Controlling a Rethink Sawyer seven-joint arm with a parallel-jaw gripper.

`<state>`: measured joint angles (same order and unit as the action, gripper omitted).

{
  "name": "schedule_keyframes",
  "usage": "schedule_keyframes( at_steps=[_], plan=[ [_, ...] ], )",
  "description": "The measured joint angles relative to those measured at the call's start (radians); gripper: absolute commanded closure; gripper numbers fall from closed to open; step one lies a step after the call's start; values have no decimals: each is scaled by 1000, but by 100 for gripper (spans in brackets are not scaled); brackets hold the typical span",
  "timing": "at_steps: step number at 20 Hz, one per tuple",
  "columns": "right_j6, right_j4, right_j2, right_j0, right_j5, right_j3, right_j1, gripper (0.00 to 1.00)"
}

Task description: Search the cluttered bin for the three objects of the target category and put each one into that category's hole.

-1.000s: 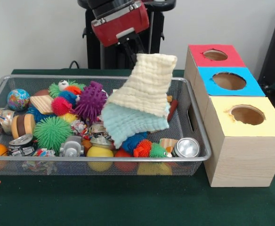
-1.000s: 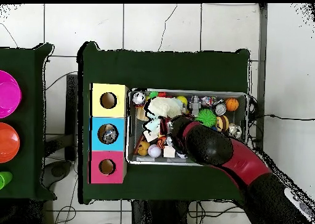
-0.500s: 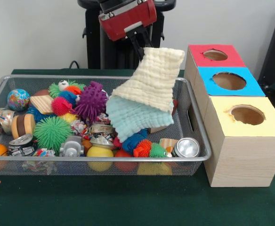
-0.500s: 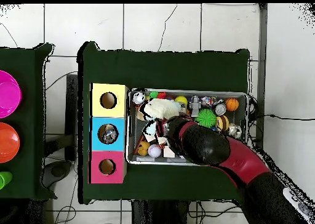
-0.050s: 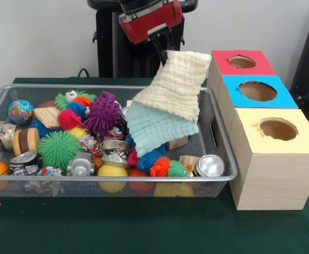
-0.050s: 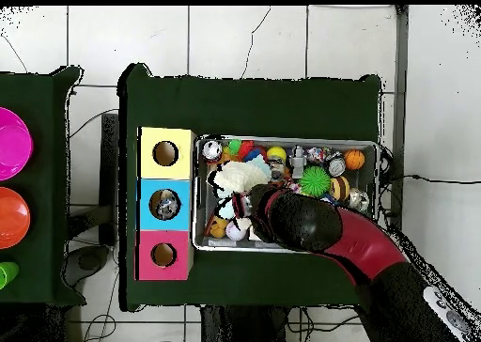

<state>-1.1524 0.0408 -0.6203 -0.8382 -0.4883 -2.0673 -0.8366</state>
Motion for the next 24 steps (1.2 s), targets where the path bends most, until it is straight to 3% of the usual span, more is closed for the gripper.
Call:
schedule_keyframes(
  at_steps=[5,6,16,24],
  plan=[
    [0,-27,55,51,-21,20,0,100],
    [0,-29,70,65,-22,28,0,0],
    [0,-29,103,79,-30,61,0,0],
    [0,-104,217,128,-54,149,-4,0]
  ],
)
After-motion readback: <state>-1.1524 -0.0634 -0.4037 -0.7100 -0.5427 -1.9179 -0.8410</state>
